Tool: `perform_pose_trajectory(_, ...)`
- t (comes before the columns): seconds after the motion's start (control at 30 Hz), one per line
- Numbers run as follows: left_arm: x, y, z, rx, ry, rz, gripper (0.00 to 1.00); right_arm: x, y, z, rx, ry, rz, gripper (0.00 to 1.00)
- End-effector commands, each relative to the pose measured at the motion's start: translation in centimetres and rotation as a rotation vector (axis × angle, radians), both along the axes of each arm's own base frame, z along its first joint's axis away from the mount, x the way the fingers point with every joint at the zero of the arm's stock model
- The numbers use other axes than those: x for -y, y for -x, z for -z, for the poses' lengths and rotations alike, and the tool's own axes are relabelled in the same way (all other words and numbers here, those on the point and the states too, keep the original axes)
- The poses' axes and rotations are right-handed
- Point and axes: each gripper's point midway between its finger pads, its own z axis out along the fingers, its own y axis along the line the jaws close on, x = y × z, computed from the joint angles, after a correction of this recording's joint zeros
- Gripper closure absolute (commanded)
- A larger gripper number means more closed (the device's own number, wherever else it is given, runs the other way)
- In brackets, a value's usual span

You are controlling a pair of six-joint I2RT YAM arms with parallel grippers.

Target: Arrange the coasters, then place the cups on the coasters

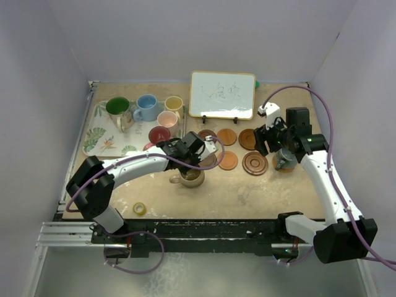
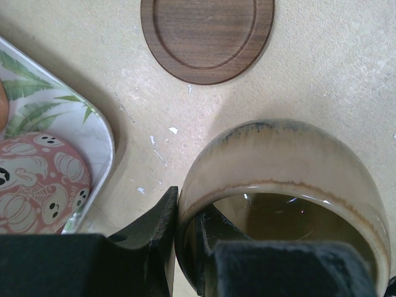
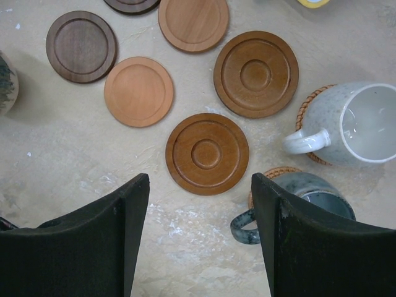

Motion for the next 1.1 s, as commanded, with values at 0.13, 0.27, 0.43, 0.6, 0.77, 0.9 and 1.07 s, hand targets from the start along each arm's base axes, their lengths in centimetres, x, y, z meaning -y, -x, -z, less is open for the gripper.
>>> perform_pose_trajectory(0.13,1.9,-0.6,-0.1,0.048,0.045,0.006,0.89,-0.2,-0.5,0.0,0.013,-0.007,-0.005,0.31)
perform_pose_trajectory(0.27,2.0,-0.4,0.4,0.040,0.028,0.018,0.88,-0.2,-0.5,0.0,0.014,-0.006,-0.007,0.31)
perform_pose_trajectory(0.43,2.4,0.0,0.3,0.034,0.029,0.032,0.81,-0.3,-0.5,0.1,0.008,-0.010,-0.012,0.30)
perform_pose_trajectory(0.6,2.9,0.3,-1.6,0.039,0.076,0.051,0.65,-0.9,-0.5,-0.2,0.000,-0.034,-0.034,0.31)
perform_pose_trajectory(0.77,3.1,1.1,-5.3,0.071,0.161,0.101,0.46,-2.4,-0.8,-0.7,-0.007,-0.091,-0.075,0.29)
perform_pose_trajectory(0.9,1.7,0.9,-8.0,0.106,0.214,0.125,0.36,-4.6,-1.1,-1.1,0.000,-0.131,-0.123,0.28)
perform_pose_trajectory(1.07,-3.2,-2.4,-12.3,0.169,0.318,-0.020,0.33,-8.7,-1.3,-1.3,-0.001,-0.170,-0.199,0.27)
